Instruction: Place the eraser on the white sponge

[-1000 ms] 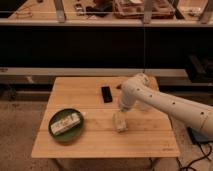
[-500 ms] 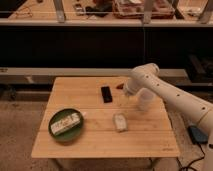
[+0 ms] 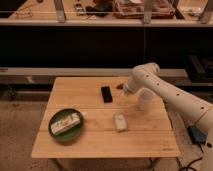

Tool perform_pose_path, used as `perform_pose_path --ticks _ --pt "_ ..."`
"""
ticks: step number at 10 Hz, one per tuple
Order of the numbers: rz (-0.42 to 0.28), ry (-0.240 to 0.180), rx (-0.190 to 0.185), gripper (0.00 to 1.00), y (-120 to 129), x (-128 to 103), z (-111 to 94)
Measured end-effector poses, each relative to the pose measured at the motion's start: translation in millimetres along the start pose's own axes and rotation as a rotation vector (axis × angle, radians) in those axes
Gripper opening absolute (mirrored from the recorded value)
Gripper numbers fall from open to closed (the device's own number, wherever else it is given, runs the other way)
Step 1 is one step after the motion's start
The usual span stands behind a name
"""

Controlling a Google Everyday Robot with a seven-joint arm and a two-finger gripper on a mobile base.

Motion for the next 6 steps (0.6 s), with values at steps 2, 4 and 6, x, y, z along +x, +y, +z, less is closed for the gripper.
perform_pose_path --ticks 2,4,6 --pt "0.063 -0.081 -0.028 0.80 7 -15 18" --pt "0.142 -0.154 -0.025 0.80 6 -26 50" --pt "0.185 -0.170 -0.001 0.80 -3 -25 74"
